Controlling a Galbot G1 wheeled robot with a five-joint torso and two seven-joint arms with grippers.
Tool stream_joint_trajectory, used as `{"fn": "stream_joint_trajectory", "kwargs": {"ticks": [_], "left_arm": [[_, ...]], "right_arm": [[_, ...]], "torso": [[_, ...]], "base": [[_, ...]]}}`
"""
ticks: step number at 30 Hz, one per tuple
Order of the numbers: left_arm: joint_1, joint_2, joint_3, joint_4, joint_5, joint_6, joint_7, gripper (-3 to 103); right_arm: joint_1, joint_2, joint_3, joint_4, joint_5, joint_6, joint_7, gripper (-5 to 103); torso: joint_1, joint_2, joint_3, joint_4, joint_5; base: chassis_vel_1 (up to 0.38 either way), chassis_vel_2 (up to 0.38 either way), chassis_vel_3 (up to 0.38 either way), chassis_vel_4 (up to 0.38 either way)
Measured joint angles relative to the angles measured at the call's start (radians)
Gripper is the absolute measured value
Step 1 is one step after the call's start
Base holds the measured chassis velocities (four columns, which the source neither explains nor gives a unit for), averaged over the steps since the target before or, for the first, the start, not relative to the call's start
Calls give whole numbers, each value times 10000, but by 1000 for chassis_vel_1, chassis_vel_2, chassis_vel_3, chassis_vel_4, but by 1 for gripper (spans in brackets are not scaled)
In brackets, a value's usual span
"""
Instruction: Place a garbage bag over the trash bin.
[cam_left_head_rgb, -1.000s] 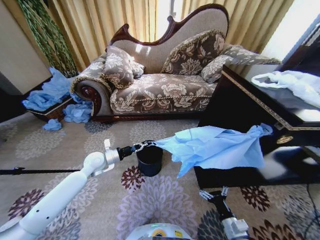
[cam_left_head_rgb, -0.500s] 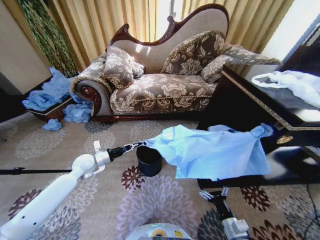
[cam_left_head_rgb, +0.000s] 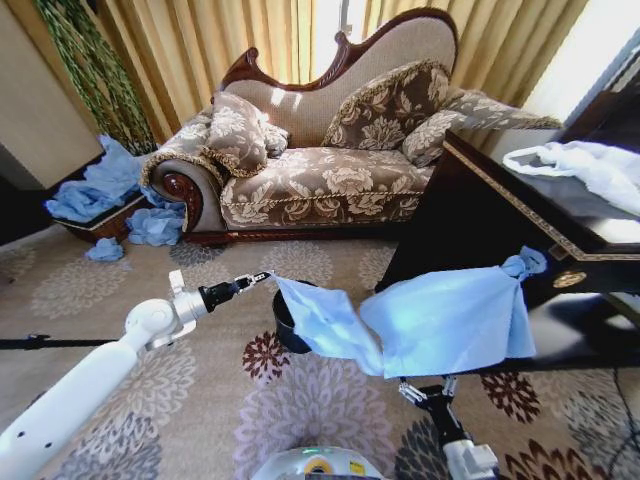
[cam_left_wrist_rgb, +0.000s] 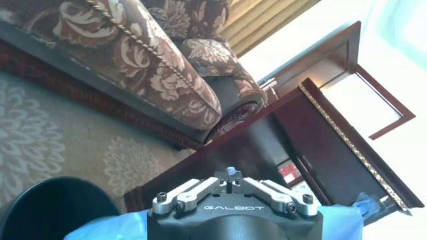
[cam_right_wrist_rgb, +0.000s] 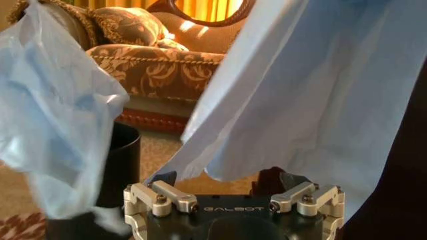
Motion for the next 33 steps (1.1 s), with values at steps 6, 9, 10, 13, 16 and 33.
{"fn": "stream_joint_trajectory", "kwargs": {"ticks": [6, 9, 10, 13, 16, 33], "left_arm": [[-116, -19, 9, -260, -86, 11, -88, 0], [-215, 35, 10, -362, -189, 19, -142, 0], [-417, 128, 9, -501, -348, 33, -251, 0], [-686, 77, 108, -633, -403, 55, -440, 0], [-820, -18, 224, -734, -405, 69, -592, 0], [-1805, -991, 1127, -1773, -373, 40, -2504, 0]], "right_arm": [[-254, 198, 5, -158, -154, 317, -118, 100], [-306, 283, -3, -221, -255, 425, -168, 100], [-410, 414, -100, -308, -405, 570, -286, 100], [-468, 621, -256, -420, -558, 722, -516, 100], [-450, 744, -326, -444, -587, 744, -623, 100], [-553, 999, -769, -202, -720, 1114, -1123, 100]], "torso": [[0, 0, 0, 0, -1], [0, 0, 0, 0, 0], [0, 0, 0, 0, 0], [0, 0, 0, 0, 1], [0, 0, 0, -1, 0], [0, 0, 0, 0, 2]], "base": [[0, 0, 0, 0], [0, 0, 0, 0], [0, 0, 0, 0], [0, 0, 0, 0], [0, 0, 0, 0], [0, 0, 0, 0]]}}
